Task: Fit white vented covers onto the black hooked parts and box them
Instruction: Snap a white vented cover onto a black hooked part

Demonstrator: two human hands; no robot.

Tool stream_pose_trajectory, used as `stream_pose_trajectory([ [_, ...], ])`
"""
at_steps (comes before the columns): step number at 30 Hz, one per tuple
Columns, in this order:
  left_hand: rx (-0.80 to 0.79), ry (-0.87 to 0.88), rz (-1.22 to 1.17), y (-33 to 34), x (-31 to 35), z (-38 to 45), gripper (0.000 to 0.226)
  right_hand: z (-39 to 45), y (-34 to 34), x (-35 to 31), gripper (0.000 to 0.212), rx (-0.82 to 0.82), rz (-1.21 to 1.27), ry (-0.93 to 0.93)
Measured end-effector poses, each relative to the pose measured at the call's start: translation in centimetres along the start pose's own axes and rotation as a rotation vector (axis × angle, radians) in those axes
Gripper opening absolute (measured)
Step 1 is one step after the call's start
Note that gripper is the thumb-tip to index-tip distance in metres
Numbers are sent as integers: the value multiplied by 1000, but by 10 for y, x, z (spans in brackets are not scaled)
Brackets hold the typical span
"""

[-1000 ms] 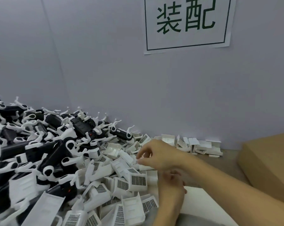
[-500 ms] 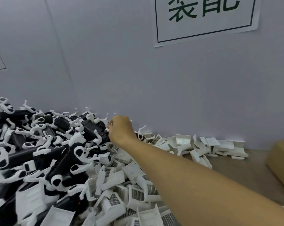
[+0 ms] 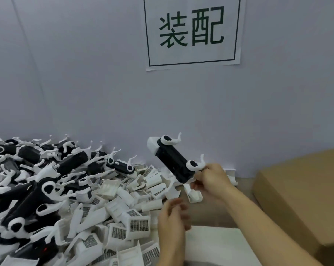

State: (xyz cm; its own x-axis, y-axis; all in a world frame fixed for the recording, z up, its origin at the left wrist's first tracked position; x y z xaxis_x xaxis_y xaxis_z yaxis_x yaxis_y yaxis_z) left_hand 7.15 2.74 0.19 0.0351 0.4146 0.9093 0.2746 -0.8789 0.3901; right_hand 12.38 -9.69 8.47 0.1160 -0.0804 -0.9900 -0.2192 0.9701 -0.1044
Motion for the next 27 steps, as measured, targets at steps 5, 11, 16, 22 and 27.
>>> stream_pose_trajectory([
  [5, -19, 102, -374, 26, -12, -30, 54, -48, -31, 32, 36, -203, 136, 233],
  [11, -74, 41, -346, 29, -11, -34, 58, -60, -20, 60, 24, -253, -77, 286],
  [16, 219, 173, -407, 16, -10, -26, 52, -50, -32, 67, 27, 81, -430, -11],
  [22, 201, 224, -330, 16, -12, -23, 44, -61, -4, 60, 64, -92, -575, -401],
  [27, 30, 232, -218, 23, -19, -24, 23, -55, 5, 72, 69, -131, -538, -277],
])
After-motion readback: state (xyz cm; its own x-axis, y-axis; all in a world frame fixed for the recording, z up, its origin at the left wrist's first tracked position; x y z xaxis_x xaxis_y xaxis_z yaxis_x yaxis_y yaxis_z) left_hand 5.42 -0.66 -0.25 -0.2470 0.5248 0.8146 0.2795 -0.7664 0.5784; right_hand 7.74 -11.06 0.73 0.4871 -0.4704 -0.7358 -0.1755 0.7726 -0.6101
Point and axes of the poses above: each hand's wrist, its own z-axis towards the middle knuckle, its own y-axis out of the palm, x = y × z, the point moved 2 cm from there along z, towards the middle knuckle, and after that the axes turned 5 degrees about -z, right-handed, at the moved point
